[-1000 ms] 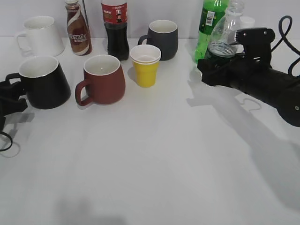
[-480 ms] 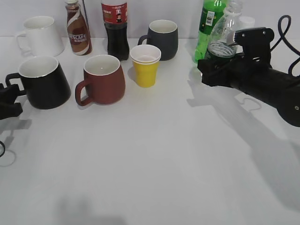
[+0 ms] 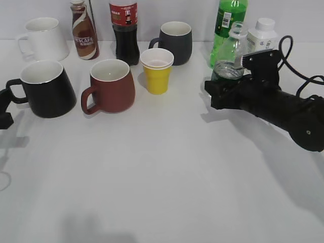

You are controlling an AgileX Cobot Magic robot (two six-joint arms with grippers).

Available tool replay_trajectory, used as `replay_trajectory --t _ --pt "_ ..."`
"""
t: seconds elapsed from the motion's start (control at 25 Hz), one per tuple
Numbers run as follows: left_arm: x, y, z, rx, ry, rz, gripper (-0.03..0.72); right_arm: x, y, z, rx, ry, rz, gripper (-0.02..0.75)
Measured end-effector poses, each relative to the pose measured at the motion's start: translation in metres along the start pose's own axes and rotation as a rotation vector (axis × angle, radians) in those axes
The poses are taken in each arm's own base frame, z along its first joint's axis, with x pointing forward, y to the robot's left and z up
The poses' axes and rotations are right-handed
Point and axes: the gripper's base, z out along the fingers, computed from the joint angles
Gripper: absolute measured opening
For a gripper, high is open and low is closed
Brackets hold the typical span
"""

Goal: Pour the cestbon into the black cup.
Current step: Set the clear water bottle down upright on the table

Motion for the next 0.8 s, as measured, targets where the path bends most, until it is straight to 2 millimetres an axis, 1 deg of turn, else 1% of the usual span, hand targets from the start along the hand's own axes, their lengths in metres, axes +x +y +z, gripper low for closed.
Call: replay_trajectory --t 0.16,0.2,0.36,0.4,0.48,0.6,0.68,0.72,0.8 --pt "-0.01 -0.001 -0.005 0.004 -0.042 0.008 0.34 0.006 0.004 0.001 -0.048 0.01 -0.03 0.47" --pt "-0.013 -0.002 -0.005 0.005 -0.055 0.011 0.339 0.006 0.004 0.001 -0.049 0.007 -0.03 0.482" --pt "-0.021 -0.004 -0.008 0.017 -0.09 0.022 0.34 0.004 0.002 0.0 -0.024 -0.014 -0.009 0.628" --pt "-0.023 -0.004 -0.009 0.021 -0.099 0.025 0.34 0.002 0.001 0.0 -0.017 -0.02 -0.004 0.652" --pt "-0.027 -0.005 -0.011 0.027 -0.117 0.031 0.342 -0.003 0.001 -0.002 -0.008 -0.036 -0.018 0.671" --pt "-0.039 -0.007 -0.016 0.03 -0.167 0.044 0.343 -0.025 0.003 -0.008 0.001 -0.083 -0.063 0.681" --pt "-0.045 -0.007 -0.02 0.026 -0.163 0.054 0.343 -0.051 0.005 -0.018 0.008 -0.122 -0.089 0.682" --pt "-0.052 -0.008 -0.023 0.023 -0.166 0.059 0.343 -0.062 0.006 -0.023 0.014 -0.133 -0.1 0.682" --pt "-0.062 -0.009 -0.025 0.01 -0.113 0.053 0.347 -0.091 0.01 -0.04 0.025 -0.142 -0.134 0.682"
